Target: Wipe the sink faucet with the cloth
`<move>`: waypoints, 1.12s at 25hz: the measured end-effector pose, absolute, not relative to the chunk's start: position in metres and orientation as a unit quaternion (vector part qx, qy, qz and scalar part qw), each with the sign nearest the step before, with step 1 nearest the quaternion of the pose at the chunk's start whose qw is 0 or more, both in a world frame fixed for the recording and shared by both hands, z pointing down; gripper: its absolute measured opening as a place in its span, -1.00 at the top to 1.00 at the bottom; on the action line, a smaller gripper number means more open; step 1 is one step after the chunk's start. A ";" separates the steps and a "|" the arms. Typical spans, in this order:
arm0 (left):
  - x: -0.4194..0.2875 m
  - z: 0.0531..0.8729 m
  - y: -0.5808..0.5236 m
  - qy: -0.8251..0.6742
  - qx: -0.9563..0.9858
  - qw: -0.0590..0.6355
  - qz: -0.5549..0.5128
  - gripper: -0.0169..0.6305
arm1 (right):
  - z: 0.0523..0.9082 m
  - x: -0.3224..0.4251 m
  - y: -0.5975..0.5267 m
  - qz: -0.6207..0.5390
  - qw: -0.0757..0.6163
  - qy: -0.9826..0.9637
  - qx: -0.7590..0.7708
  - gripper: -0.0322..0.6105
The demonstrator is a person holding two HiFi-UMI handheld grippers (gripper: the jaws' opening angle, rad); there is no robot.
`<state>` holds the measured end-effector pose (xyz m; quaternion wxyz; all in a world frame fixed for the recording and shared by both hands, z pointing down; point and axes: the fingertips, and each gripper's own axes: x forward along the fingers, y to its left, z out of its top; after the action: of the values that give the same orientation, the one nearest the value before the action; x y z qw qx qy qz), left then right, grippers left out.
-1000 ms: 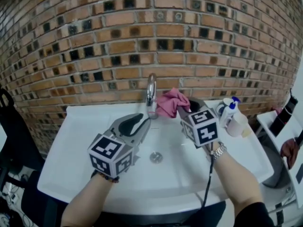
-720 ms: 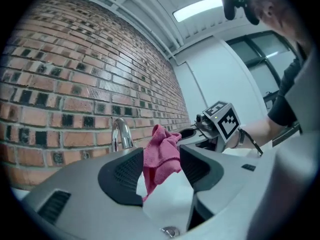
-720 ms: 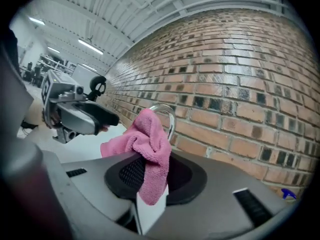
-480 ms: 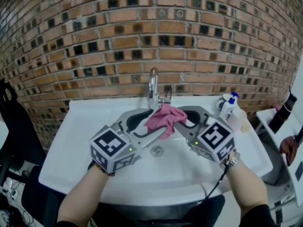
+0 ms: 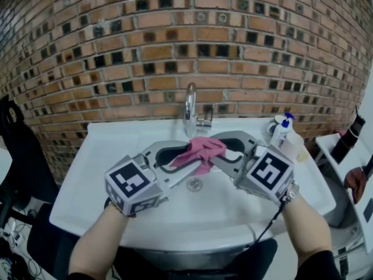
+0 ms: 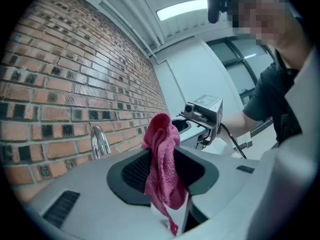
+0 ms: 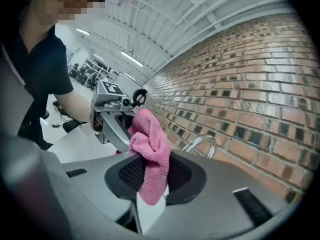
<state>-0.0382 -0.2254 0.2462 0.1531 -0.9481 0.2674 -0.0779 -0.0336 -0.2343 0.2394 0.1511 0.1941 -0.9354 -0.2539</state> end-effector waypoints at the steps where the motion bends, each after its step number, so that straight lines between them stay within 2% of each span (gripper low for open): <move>1: -0.040 0.245 -0.226 0.273 -0.945 0.160 -0.081 0.54 | 0.238 -0.034 -0.234 -0.258 0.150 -0.934 0.197 0.65; 5: -0.047 0.233 -0.226 0.305 -0.931 0.187 -0.078 0.68 | 0.229 -0.036 -0.237 -0.270 0.132 -0.925 0.231 0.59; 11: -0.064 0.202 -0.236 0.364 -0.907 0.209 -0.040 0.70 | 0.203 -0.035 -0.249 -0.243 0.059 -0.924 0.288 0.50; 24: -0.104 0.172 -0.302 0.497 -0.850 0.173 -0.005 0.70 | 0.173 -0.009 -0.287 -0.172 -0.062 -0.899 0.399 0.51; 28: -0.102 0.176 -0.323 0.503 -0.850 0.159 -0.001 0.70 | 0.178 -0.007 -0.296 -0.160 -0.064 -0.897 0.406 0.51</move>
<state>-0.1021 -0.3232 0.1762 0.1587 -0.8497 0.5028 -0.0010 -0.0073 -0.2955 0.1783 -0.0640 0.4063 -0.8974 -0.1599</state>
